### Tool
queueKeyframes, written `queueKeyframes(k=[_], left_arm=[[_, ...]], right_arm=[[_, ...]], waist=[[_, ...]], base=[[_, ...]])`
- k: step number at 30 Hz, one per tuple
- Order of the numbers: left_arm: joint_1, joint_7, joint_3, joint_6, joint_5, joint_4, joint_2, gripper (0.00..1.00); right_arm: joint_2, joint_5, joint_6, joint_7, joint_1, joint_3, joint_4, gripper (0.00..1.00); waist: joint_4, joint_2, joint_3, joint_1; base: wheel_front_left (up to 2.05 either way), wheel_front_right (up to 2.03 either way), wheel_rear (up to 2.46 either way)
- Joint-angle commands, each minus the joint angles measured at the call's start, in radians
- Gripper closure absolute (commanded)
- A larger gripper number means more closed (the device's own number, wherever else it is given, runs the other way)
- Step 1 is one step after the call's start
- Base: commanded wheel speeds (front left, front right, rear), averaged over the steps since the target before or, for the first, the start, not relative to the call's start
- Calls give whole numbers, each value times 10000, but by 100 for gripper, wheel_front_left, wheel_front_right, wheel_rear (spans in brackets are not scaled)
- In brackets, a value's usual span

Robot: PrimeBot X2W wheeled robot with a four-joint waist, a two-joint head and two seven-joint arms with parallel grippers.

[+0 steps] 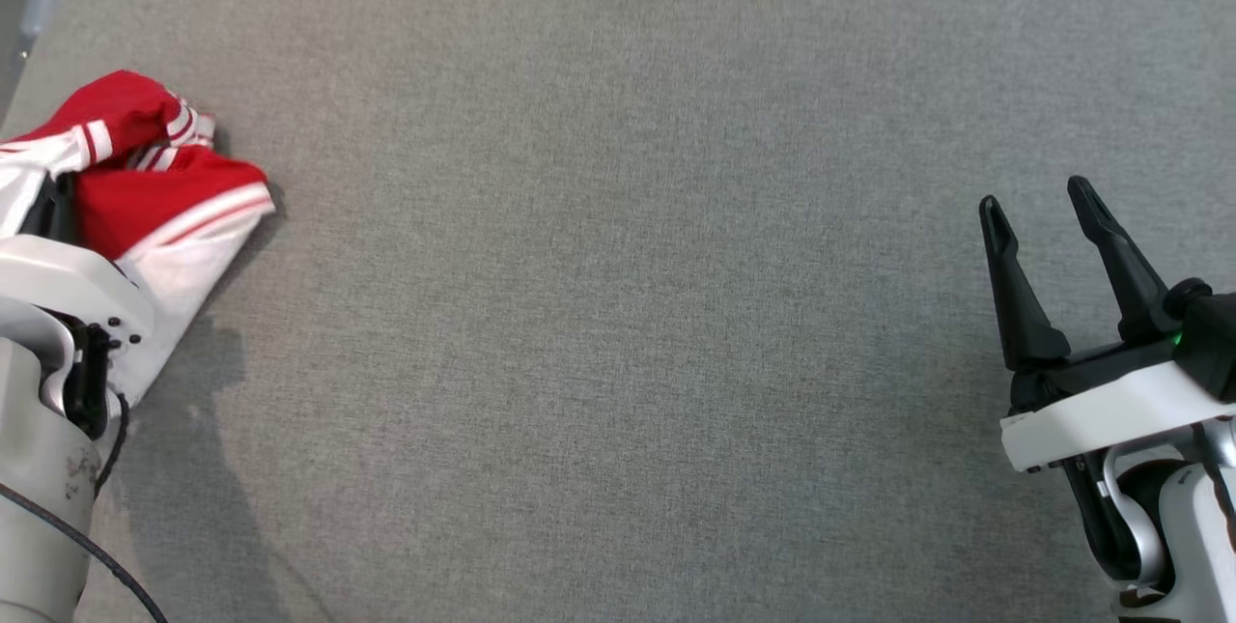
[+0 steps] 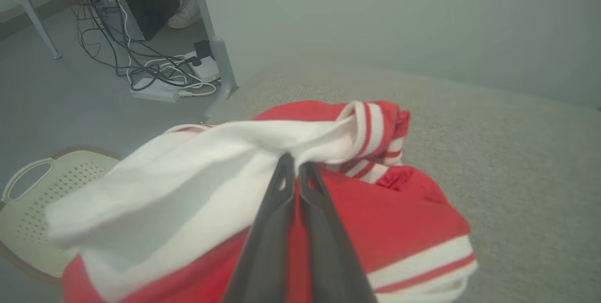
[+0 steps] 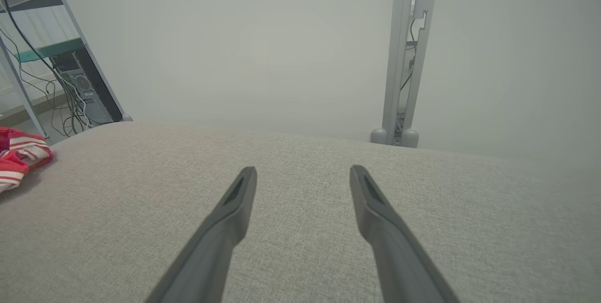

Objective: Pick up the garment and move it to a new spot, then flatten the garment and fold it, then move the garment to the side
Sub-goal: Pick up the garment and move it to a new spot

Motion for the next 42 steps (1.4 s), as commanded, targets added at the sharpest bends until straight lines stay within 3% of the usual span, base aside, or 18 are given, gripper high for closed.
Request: queueKeyframes(k=[1,14,19,26,33,42], left_arm=[[223,-67,163,188,134,-617,152,100],[3936,-68,1288,1478,1191,-6688,-386,100],[4927,-53,1155,1757,1367,-8035,-529,100],[5953,627,263,1949,1780,-9850,-868,100],[5688,1481,-982,1473,2273,-10475,-967,100],[4768,2011,-2678,409,2592,-9627,-1622,100]], right_arm=[[50,46,2,-123,109,-82,23,0],[624,150,2,-538,654,-135,423,0],[727,204,2,-620,702,-93,519,0],[846,259,2,-777,649,0,634,0],[960,342,2,-972,553,122,811,0],[1090,510,2,-1309,410,219,1089,0]], waist=[[-29,0,-340,0],[-865,0,-1479,0],[-1338,0,-1538,0],[-2350,0,-1466,0],[-3266,0,-1199,0],[-4374,0,-772,0]], base=[[0,0,0],[0,0,0],[0,0,0],[0,0,0],[0,0,0],[0,0,0]])
